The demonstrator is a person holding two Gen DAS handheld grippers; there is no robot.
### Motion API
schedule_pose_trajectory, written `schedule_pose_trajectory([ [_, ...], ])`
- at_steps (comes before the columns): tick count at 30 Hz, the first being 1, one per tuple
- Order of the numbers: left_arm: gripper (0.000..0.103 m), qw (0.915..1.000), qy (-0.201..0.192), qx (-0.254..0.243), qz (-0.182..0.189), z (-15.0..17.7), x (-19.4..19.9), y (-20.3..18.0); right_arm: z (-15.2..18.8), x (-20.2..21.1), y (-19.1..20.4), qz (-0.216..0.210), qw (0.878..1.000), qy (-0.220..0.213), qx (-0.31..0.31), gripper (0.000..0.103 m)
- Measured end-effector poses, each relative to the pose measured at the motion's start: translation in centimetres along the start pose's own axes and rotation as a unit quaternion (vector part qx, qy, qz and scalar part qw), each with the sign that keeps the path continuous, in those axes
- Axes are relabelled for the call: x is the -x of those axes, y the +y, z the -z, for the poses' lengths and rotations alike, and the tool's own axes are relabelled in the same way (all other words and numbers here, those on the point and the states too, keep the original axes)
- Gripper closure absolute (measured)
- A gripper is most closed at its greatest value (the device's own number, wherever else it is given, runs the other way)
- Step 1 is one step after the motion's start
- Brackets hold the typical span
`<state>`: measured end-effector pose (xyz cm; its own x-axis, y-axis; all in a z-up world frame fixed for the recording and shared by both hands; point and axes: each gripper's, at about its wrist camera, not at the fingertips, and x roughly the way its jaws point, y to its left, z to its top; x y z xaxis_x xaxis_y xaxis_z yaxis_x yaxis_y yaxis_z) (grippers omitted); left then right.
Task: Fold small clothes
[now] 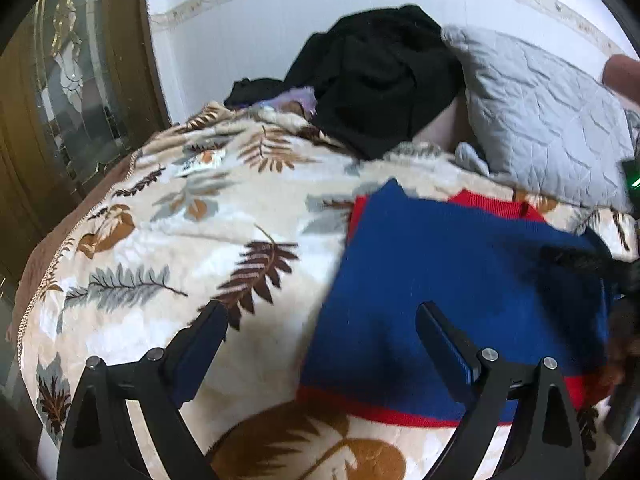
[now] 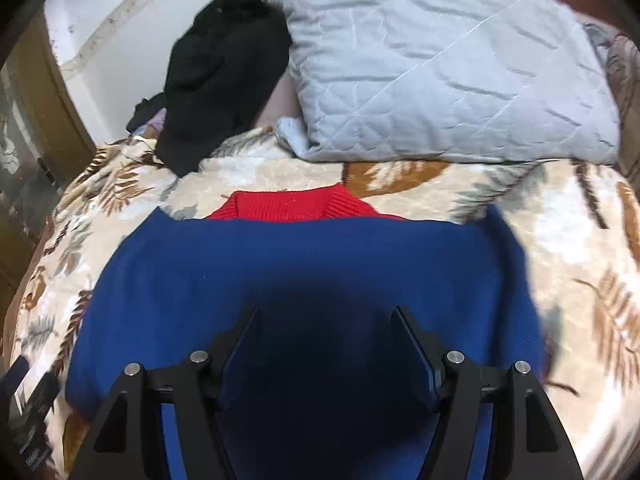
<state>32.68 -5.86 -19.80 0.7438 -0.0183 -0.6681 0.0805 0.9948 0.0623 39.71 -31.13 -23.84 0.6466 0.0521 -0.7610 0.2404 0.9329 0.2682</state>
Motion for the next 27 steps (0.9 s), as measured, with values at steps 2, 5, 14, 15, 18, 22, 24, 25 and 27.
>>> schedule_pose_trajectory([
  [2,0.007,1.0000,-0.007,0.004,0.001,-0.6,0.2,0.2,0.1,-2.2,0.4,0.005,1.000,0.025,0.001,0.032],
  [5,0.007,0.9998,-0.017,0.010,0.000,-0.8,0.8,0.4,0.7,-3.2,0.9,0.020,0.999,0.021,0.017,0.031],
  [14,0.007,0.9994,-0.031,0.014,0.001,-0.4,2.7,0.5,3.7,5.3,-1.9,-0.032,0.999,-0.016,-0.012,0.032],
  [15,0.007,0.9994,-0.034,0.012,0.001,-0.3,3.0,0.5,4.3,6.6,-2.2,-0.034,0.999,-0.020,-0.012,0.032],
  [18,0.007,0.9992,-0.038,0.010,0.003,-0.1,3.7,0.4,6.2,10.1,-2.9,-0.037,0.999,-0.032,-0.006,0.032],
  [22,0.007,0.9994,-0.034,-0.001,0.009,0.6,4.4,0.3,8.8,12.7,-3.8,-0.036,0.999,-0.022,0.002,0.032],
  [24,0.007,0.9996,-0.019,-0.002,0.021,1.0,4.1,0.6,9.9,13.3,-4.5,-0.031,0.999,-0.016,-0.003,0.032],
  [25,0.007,0.9995,-0.006,-0.003,0.030,1.2,3.8,0.8,10.5,13.7,-5.1,-0.036,0.999,-0.015,-0.013,0.032],
  [27,0.007,0.9985,0.032,-0.001,0.044,1.7,2.6,1.5,11.6,14.2,-6.4,-0.059,0.997,-0.007,-0.043,0.032],
])
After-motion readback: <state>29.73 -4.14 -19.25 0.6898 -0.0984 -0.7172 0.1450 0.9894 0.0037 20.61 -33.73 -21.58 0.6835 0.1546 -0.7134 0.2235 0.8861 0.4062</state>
